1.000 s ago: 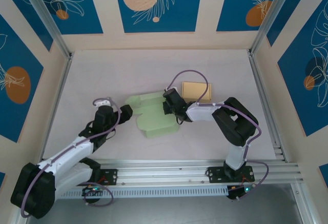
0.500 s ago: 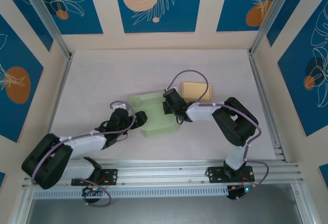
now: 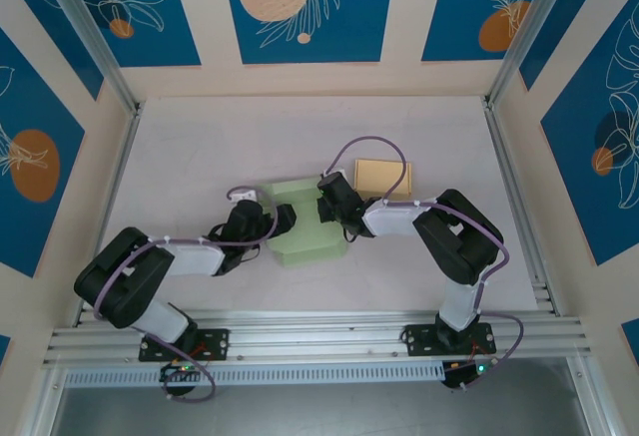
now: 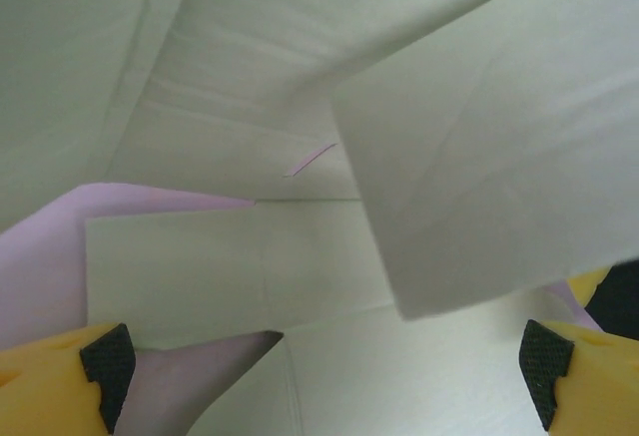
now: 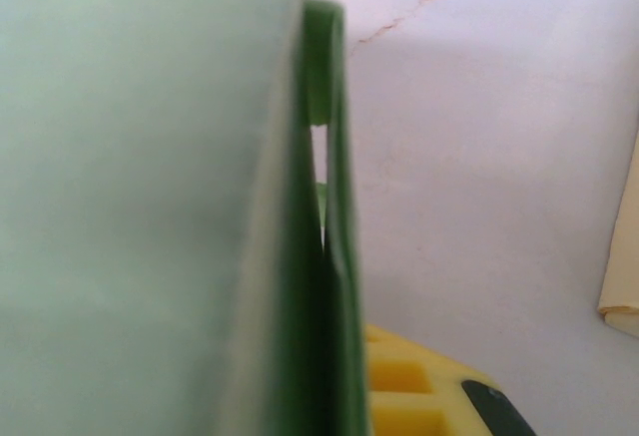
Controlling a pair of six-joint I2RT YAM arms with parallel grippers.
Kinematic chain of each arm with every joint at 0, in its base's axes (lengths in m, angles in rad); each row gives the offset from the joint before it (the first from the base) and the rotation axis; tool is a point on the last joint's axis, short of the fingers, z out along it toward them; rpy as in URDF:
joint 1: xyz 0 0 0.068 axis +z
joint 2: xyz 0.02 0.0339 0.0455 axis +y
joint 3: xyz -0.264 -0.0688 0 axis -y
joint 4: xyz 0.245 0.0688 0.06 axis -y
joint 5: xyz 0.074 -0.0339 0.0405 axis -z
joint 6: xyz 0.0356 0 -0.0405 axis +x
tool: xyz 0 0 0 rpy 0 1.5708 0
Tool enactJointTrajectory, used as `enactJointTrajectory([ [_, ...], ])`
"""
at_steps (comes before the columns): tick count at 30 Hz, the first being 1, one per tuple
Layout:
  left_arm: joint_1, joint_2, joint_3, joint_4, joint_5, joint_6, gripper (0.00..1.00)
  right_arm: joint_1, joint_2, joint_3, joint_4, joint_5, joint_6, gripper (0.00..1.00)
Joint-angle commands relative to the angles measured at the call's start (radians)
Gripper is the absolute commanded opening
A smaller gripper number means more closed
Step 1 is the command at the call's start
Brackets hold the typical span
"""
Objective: Fold the paper box
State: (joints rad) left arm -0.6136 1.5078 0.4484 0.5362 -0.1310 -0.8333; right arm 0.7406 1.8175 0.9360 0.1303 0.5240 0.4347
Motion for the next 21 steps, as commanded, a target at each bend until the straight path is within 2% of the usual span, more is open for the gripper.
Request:
enactJointTrajectory([
  [1, -0.008, 0.011, 0.035, 0.055, -0.016, 0.042, 1.0, 0.01, -0.007, 0.002, 0.003, 0.001, 0.017, 0.09],
  [5, -0.011, -0.003, 0.045, 0.061, -0.029, 0.063, 1.0, 0.01, -0.006, -0.003, 0.004, 0.003, 0.018, 0.09],
  [12, -0.016, -0.067, 0.023, -0.168, -0.131, -0.12, 1.0, 0.01, -0.002, -0.003, 0.002, 0.004, 0.023, 0.09],
  [16, -0.016, -0.067, -0.005, -0.179, -0.148, -0.16, 1.0, 0.011, 0.006, 0.002, 0.003, 0.0, 0.022, 0.09],
  [21, -0.017, -0.012, 0.017, -0.152, -0.112, -0.164, 1.0, 0.011, 0.006, 0.003, 0.002, 0.001, 0.023, 0.09],
])
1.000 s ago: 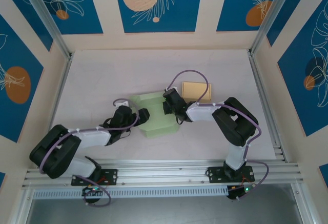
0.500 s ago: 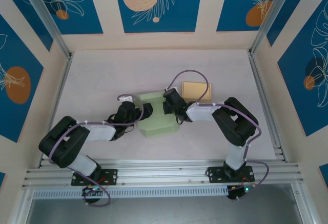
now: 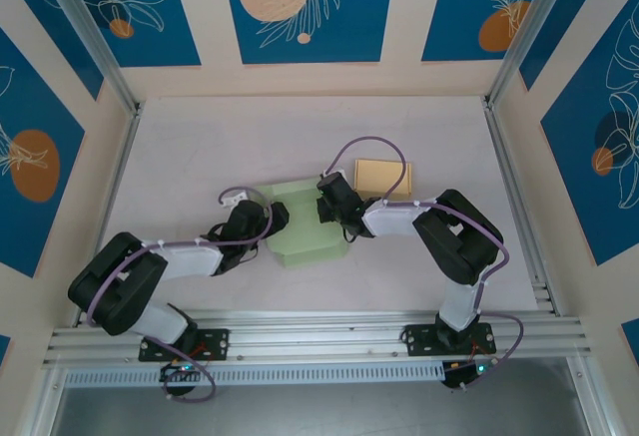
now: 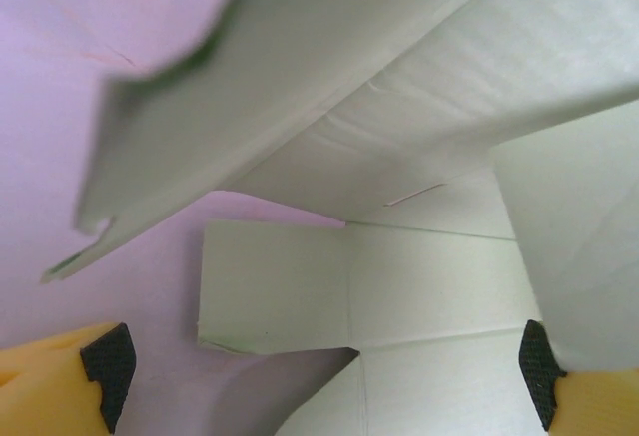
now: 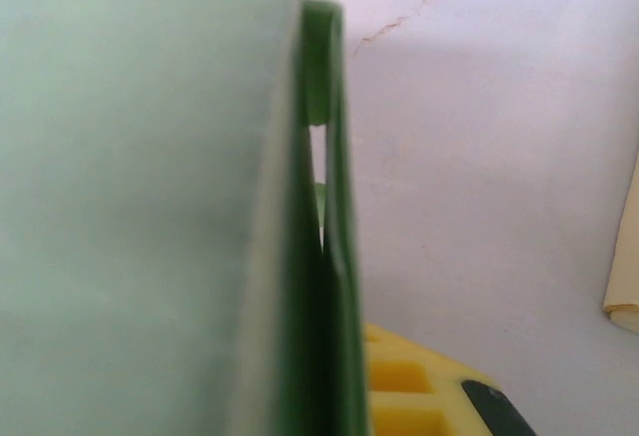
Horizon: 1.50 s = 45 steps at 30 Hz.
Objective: Fold the paper box
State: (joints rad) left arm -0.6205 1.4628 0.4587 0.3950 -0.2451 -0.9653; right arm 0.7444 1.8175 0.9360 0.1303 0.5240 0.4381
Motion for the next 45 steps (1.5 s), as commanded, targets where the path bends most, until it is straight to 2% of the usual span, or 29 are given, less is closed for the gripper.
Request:
enactJointTrajectory([
  [1, -0.01, 0.049, 0.012, 0.007, 0.016, -0.029, 1.0, 0.009, 0.005, 0.003, 0.001, 0.001, 0.02, 0.09],
  [8, -0.011, 0.12, 0.052, 0.163, 0.111, 0.035, 1.0, 0.014, 0.006, 0.003, 0.0, -0.002, 0.015, 0.09],
  [21, -0.046, 0.071, 0.062, 0.271, 0.128, 0.174, 0.98, 0.015, 0.008, 0.005, -0.001, -0.011, 0.019, 0.09],
  [35, -0.053, 0.213, 0.128, 0.375, 0.204, 0.175, 0.94, 0.017, 0.006, 0.009, -0.003, -0.027, 0.02, 0.09],
  [39, -0.053, 0.159, 0.09, 0.34, 0.189, 0.188, 0.94, 0.016, 0.0, 0.008, -0.009, -0.023, 0.023, 0.09],
  [45, -0.053, -0.073, -0.025, 0.186, 0.205, 0.327, 0.97, 0.013, -0.001, 0.012, -0.02, -0.025, 0.03, 0.09],
])
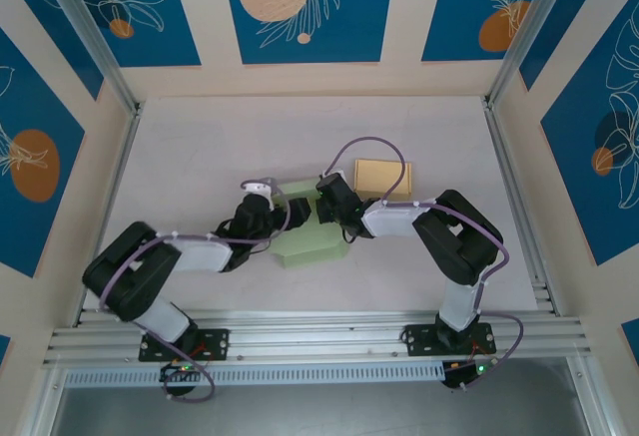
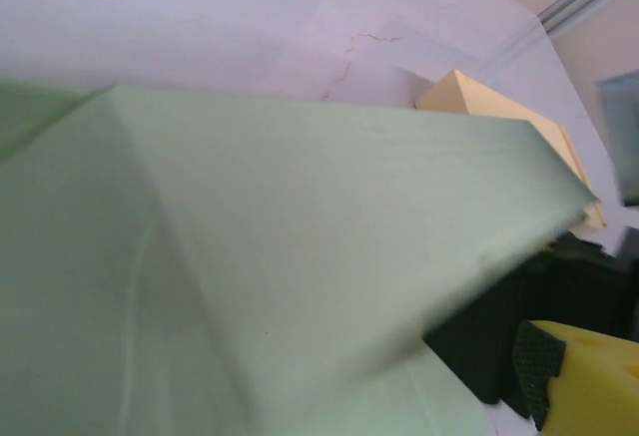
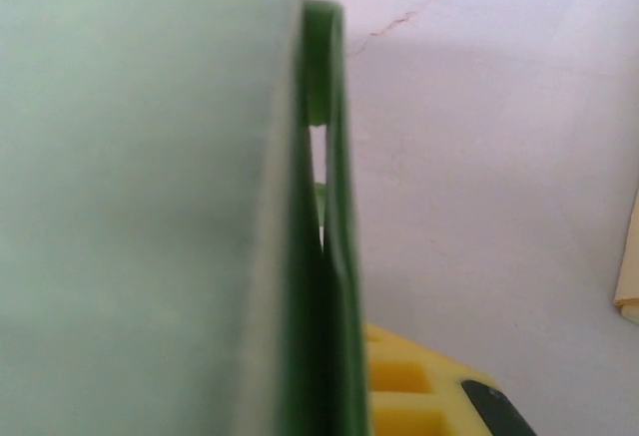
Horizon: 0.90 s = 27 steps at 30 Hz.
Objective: Fold the paper box
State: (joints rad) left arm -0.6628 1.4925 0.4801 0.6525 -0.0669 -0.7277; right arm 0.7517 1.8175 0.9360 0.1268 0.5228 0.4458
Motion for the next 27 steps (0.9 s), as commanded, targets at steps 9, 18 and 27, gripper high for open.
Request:
enactJointTrajectory([
  [9, -0.008, -0.657, -0.159, -0.362, -0.109, 0.225, 0.96, 0.005, -0.008, 0.019, -0.032, -0.009, 0.011, 0.09],
  [18, 0.341, -0.793, -0.165, -0.473, -0.067, 0.211, 0.86, 0.006, -0.01, 0.017, -0.028, -0.044, 0.0, 0.09],
  [27, 0.546, -0.384, -0.013, -0.289, 0.141, 0.214, 0.71, 0.009, -0.012, 0.015, -0.037, -0.073, -0.02, 0.09],
])
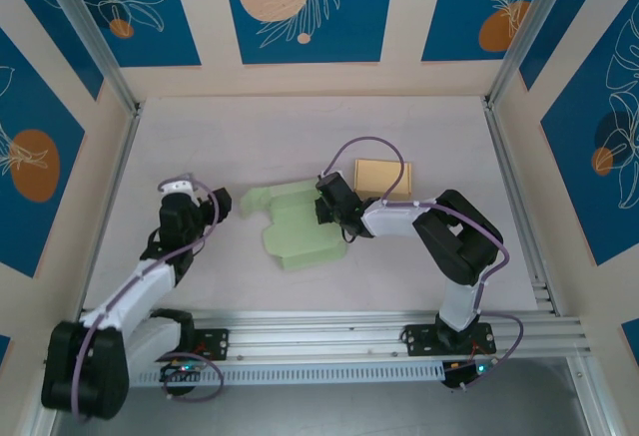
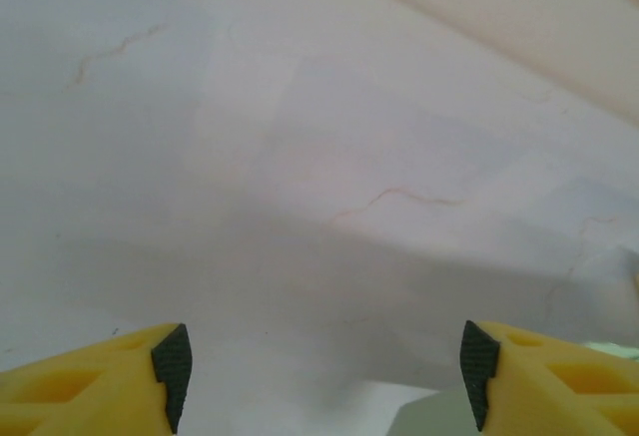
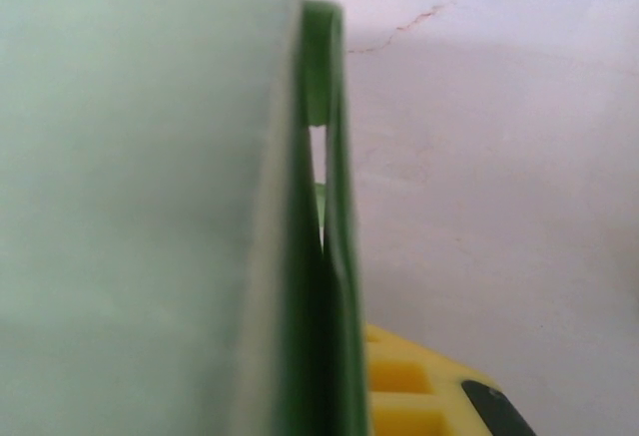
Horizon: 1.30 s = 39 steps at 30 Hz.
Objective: Fold the paper box
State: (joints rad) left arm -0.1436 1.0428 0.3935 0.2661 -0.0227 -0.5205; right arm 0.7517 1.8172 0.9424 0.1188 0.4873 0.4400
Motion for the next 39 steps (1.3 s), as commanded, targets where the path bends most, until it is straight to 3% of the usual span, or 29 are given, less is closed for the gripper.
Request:
enactJointTrajectory([
  [1, 0.03, 0.113, 0.097, 0.109, 0.114, 0.012, 0.68, 0.01, -0.01, 0.013, -0.036, -0.038, -0.021, 0.09],
  [6, 0.033, 0.289, 0.141, 0.222, 0.204, -0.021, 0.56, 0.015, 0.006, 0.04, -0.071, -0.028, -0.031, 0.09],
  [10, 0.029, 0.386, 0.142, 0.285, 0.257, -0.041, 0.54, 0.016, 0.023, 0.063, -0.089, -0.035, -0.024, 0.09],
  [14, 0.017, 0.447, 0.125, 0.339, 0.333, -0.07, 0.44, 0.015, 0.041, 0.088, -0.115, -0.026, -0.018, 0.1],
  [27, -0.119, 0.382, -0.011, 0.355, 0.253, -0.124, 0.39, 0.013, 0.074, 0.129, -0.173, 0.006, 0.032, 0.1],
  [39, -0.241, 0.273, -0.033, 0.23, 0.194, -0.027, 0.39, 0.012, 0.071, 0.133, -0.174, -0.001, 0.032, 0.1],
])
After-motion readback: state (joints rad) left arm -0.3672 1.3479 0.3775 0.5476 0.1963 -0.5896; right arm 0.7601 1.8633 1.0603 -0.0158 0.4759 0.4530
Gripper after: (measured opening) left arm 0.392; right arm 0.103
